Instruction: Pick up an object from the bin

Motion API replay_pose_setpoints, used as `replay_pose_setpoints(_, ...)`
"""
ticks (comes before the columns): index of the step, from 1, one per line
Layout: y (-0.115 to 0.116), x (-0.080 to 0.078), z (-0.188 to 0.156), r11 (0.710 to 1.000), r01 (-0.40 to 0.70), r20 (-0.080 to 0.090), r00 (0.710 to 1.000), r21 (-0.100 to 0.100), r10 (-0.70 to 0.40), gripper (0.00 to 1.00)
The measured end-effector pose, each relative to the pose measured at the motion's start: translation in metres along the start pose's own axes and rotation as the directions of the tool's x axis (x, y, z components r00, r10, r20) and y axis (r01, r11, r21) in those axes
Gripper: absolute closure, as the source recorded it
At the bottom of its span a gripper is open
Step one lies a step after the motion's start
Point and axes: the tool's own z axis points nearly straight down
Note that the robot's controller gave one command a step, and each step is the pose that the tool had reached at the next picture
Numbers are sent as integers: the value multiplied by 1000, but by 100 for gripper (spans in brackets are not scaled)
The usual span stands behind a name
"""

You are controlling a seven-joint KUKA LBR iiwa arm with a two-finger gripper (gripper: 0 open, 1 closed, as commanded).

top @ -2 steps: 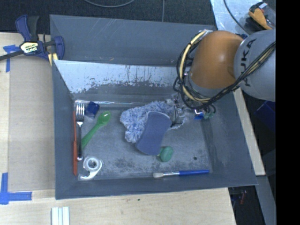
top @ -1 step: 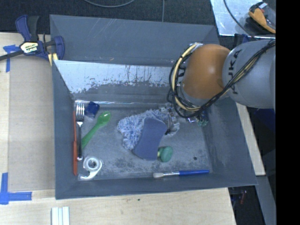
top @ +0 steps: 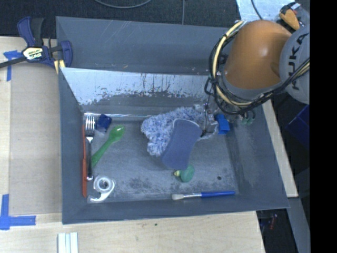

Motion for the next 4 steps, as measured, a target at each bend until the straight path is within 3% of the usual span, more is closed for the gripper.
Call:
replay_pose_setpoints(1, 12, -3, 12, 1000, 13, 17, 1000, 6, -13, 100)
replay_pose_setpoints(2, -36, -8, 29, 1000, 14, 22, 1000, 10, -14, 100)
replay_pose_setpoints(3, 14, -8, 112, 979, 204, 10, 979, 2, -204, 100)
replay_pose_setpoints(4, -2, -19, 98, 991, 134, 31, 990, 16, -135, 100)
